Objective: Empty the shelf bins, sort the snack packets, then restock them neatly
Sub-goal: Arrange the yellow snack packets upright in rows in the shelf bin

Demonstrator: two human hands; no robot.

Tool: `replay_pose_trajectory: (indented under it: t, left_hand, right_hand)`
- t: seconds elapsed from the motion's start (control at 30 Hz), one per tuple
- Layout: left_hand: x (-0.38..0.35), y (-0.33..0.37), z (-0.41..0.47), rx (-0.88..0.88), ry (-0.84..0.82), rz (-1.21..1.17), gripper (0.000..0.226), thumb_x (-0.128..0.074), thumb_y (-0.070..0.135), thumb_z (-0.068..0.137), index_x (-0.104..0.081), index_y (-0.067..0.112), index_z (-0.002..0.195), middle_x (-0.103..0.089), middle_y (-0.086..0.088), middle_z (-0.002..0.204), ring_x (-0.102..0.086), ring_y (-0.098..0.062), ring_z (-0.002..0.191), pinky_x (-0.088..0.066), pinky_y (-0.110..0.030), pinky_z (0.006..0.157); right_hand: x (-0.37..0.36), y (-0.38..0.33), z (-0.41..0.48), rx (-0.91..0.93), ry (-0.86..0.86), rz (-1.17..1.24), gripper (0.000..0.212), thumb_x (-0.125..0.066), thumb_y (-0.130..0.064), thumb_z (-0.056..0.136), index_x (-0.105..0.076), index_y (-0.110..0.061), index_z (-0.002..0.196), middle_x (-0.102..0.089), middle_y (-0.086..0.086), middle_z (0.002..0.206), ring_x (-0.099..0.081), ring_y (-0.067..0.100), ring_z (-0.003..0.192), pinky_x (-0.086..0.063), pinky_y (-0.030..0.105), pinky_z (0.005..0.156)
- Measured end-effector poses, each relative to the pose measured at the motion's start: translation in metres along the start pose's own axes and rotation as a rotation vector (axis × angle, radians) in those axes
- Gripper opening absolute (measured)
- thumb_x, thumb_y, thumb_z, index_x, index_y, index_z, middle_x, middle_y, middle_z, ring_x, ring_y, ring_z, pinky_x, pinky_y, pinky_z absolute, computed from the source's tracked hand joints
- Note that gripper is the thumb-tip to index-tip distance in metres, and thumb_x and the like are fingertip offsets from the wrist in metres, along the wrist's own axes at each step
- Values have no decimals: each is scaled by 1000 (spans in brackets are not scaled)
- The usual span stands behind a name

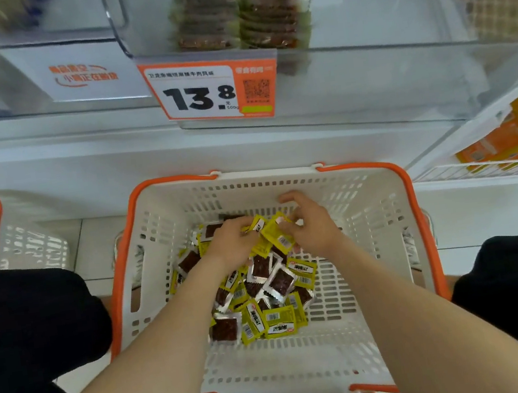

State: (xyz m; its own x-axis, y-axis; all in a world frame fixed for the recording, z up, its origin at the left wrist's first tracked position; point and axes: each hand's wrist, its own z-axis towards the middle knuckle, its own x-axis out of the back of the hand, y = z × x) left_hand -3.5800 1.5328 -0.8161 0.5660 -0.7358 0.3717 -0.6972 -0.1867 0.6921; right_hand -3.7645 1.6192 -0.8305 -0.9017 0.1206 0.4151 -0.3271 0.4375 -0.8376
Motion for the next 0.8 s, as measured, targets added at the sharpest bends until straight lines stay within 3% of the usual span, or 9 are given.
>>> replay_pose_trajectory:
  t: [0.07, 0.13, 0.17, 0.3, 0.37, 0.47, 0.67, 0.73, 0.8]
  left_hand:
    - [2, 8, -4, 72, -74, -157, 41, -53, 20, 107, -57, 17, 148, -56, -9, 149, -62, -28, 125, -66, -45, 81]
    - [5, 19, -10, 91, -161, -308, 29, -51, 21, 110, -68, 15, 133, -71, -10, 130, -71, -30, 113, -64, -51, 87]
    - [7, 24, -16, 91, -209, -381, 27, -50, 23, 111, -70, 13, 127, -75, -11, 121, -73, -31, 109, -62, -53, 92]
    - [14, 37, -30, 138, -330, -647, 29, -53, 24, 110, -73, 6, 121, -73, -24, 121, -71, -43, 112, -54, -57, 104]
    - [16, 42, -31, 146, -341, -750, 30, -52, 22, 109, -76, 5, 117, -71, -26, 122, -69, -41, 111, -51, -60, 106]
    - [16, 47, -32, 138, -427, -849, 39, -52, 25, 109, -60, -2, 137, -62, -29, 138, -59, -45, 130, -44, -65, 112]
    - [10, 47, -34, 262, -523, -857, 41, -51, 18, 109, -55, 0, 146, -53, -32, 147, -50, -48, 139, -49, -55, 109]
    - [7, 42, -29, 286, -506, -824, 43, -54, 7, 99, -55, 0, 141, -55, -35, 141, -58, -43, 131, -49, -52, 105]
    - [4, 38, -24, 284, -463, -798, 43, -51, -4, 92, -58, 8, 133, -59, -31, 125, -64, -38, 108, -50, -49, 92]
  right_hand:
    - [5, -2, 1, -19, -22, -32, 26, -74, -20, 95, -63, -28, 118, -68, 2, 104, -73, 18, 78, -62, 37, 64]
    - [12, -10, 1, 15, -45, -86, 21, -75, -14, 94, -71, -27, 108, -69, -6, 110, -69, 15, 99, -60, 38, 85]
    - [16, -13, -1, 25, -43, -102, 21, -75, -12, 93, -73, -27, 108, -69, -10, 109, -67, 13, 99, -57, 35, 89]
    - [27, -24, -10, 39, 20, -93, 25, -82, -13, 86, -76, -26, 106, -68, -12, 98, -63, 6, 79, -55, 27, 77]
    - [33, -25, -10, 49, 16, -86, 25, -87, -17, 80, -78, -25, 102, -75, -8, 95, -70, 11, 82, -59, 35, 82]
    - [37, -34, -9, 65, -10, -36, 30, -93, -18, 75, -80, -23, 102, -78, -8, 92, -73, 8, 85, -60, 35, 86]
    - [34, -44, -17, -81, -136, 298, 62, -92, 4, 68, -70, -16, 123, -79, 5, 106, -77, 24, 93, -64, 40, 86]
    - [30, -42, -17, -137, -212, 449, 57, -85, 7, 77, -68, -14, 128, -79, 4, 113, -76, 24, 102, -63, 38, 88]
    - [23, -29, -11, -227, -127, 505, 42, -77, 4, 86, -72, -15, 123, -77, 6, 117, -76, 22, 101, -63, 39, 89]
